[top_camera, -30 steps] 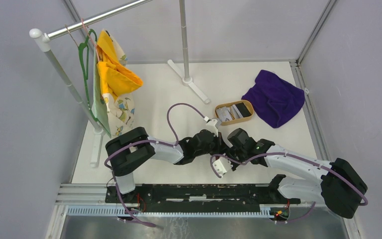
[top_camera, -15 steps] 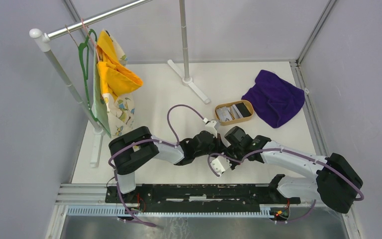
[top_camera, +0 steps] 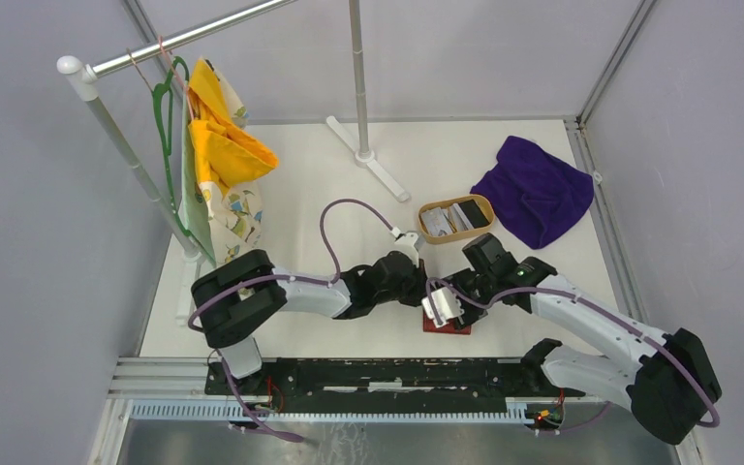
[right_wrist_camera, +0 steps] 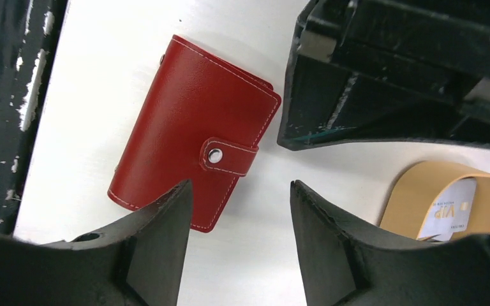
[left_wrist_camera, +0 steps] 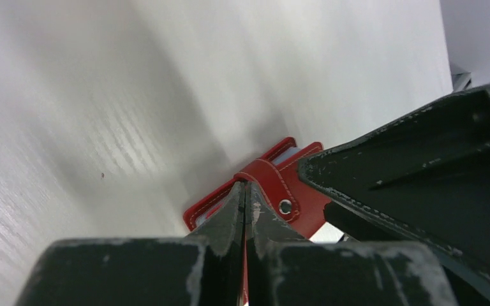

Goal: Put the credit cards into the card holder
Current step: Close the card holder at the center of the board, then reset both arms

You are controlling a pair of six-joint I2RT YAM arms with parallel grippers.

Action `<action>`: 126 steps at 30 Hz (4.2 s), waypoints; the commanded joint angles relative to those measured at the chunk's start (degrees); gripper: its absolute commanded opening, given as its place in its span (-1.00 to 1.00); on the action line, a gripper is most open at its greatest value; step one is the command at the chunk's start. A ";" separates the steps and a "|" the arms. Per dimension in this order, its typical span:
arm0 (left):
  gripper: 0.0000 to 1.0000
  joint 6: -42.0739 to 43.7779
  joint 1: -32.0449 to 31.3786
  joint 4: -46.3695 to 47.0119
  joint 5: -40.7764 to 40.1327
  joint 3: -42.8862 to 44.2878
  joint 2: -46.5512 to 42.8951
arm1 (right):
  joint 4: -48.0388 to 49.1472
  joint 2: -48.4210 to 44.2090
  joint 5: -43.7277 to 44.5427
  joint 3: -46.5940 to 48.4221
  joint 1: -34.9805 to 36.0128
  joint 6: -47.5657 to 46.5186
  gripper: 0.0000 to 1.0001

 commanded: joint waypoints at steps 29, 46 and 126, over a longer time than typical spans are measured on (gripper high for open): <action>-0.90 15.43 -0.58 -12.76 -3.43 -12.55 -50.11 | -0.95 -0.36 -11.79 3.62 -6.06 5.97 -0.52; 0.97 19.05 -0.52 -45.49 -23.93 8.49 -60.80 | 16.53 -21.85 14.36 21.78 -14.81 45.94 0.96; 0.99 27.59 -0.53 -47.14 -23.05 12.45 -54.27 | 18.68 -24.21 5.21 23.05 -27.19 57.53 0.96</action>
